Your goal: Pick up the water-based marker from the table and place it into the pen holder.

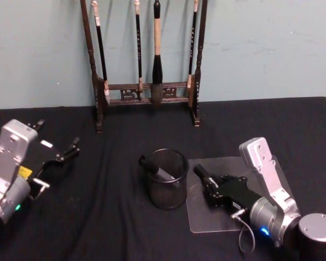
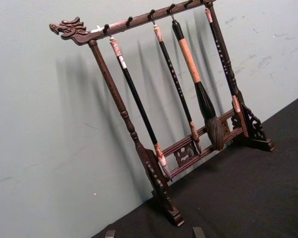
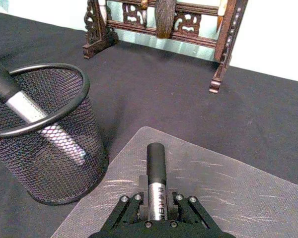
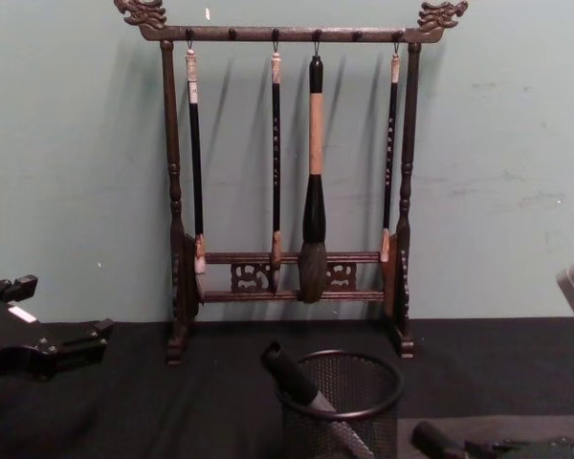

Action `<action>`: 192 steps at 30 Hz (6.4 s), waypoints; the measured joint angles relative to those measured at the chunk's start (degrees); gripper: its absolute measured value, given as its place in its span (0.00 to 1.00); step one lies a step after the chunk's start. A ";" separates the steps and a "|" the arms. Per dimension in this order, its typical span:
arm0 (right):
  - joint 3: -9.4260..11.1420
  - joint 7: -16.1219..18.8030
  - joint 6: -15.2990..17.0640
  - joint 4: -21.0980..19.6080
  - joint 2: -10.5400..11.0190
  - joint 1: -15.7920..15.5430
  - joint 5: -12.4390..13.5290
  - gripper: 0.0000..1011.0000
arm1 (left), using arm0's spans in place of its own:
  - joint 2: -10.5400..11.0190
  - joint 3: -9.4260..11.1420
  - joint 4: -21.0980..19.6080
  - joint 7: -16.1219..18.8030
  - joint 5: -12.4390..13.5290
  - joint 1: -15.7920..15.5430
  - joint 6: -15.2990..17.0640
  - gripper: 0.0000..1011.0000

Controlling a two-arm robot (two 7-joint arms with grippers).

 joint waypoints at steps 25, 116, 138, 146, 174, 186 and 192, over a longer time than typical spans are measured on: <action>1.53 2.46 -13.29 -1.08 0.95 -1.86 4.17 0.21 | 0.00 0.00 0.00 0.00 0.00 0.00 0.00 1.00; -8.99 8.72 -23.11 11.17 -5.22 14.00 2.51 0.43 | 0.00 0.00 0.00 0.00 0.00 0.00 0.00 1.00; -8.94 8.70 -23.12 11.11 -5.23 13.95 2.60 0.99 | 0.00 0.00 0.00 0.00 0.00 0.00 0.00 1.00; -8.73 8.64 -22.92 10.43 -4.82 13.53 2.83 0.99 | 0.00 0.00 0.00 0.00 0.00 0.00 0.00 1.00; -4.51 6.88 -20.46 -0.05 0.59 5.61 6.33 0.99 | 0.00 0.00 0.00 0.00 0.00 0.00 0.00 1.00; -1.44 5.48 -20.92 -1.03 1.69 3.29 7.92 0.99 | 0.00 0.00 0.00 0.00 0.00 0.00 0.00 1.00; -0.08 4.23 -20.95 -0.96 1.74 2.32 7.93 0.99 | 0.00 0.00 0.00 0.00 0.00 0.00 0.00 1.00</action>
